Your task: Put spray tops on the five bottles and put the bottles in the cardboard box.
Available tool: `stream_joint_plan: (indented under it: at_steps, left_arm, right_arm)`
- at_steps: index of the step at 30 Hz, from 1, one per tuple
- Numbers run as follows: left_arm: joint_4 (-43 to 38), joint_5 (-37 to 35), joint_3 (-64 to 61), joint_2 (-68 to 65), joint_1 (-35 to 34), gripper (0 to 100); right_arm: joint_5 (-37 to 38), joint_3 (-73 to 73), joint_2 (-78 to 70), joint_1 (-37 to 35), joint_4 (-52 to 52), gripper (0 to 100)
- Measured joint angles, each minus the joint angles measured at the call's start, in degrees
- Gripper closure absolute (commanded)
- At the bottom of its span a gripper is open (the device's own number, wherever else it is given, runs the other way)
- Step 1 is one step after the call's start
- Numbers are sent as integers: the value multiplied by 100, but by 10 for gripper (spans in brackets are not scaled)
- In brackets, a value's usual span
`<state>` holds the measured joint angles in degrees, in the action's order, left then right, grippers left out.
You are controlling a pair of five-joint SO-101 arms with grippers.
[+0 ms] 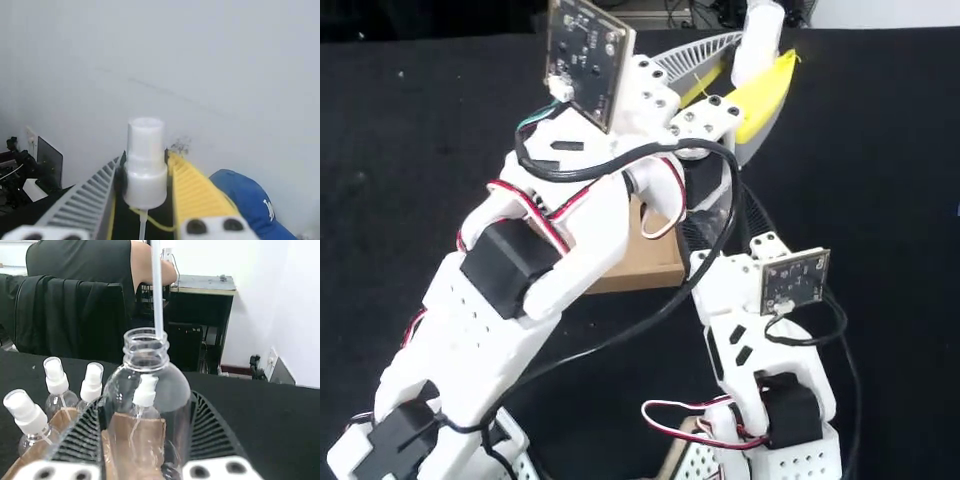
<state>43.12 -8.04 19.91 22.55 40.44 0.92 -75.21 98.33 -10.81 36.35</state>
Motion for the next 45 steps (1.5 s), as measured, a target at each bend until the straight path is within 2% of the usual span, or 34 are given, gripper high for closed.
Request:
stream_joint_plan:
  at_steps: [10,18,27,45]
  left_arm:
    - [62,0,0,396,9,970]
    - [62,0,-527,580,9,970]
    - [-360,0,-888,580,-53,970]
    - [-114,0,-1196,580,-273,970]
  right_arm:
    - [-9,0,0,0,0,988]
    - [-9,0,0,0,0,988]
    - [-9,0,0,0,0,988]
    - [-9,0,0,9,0,988]
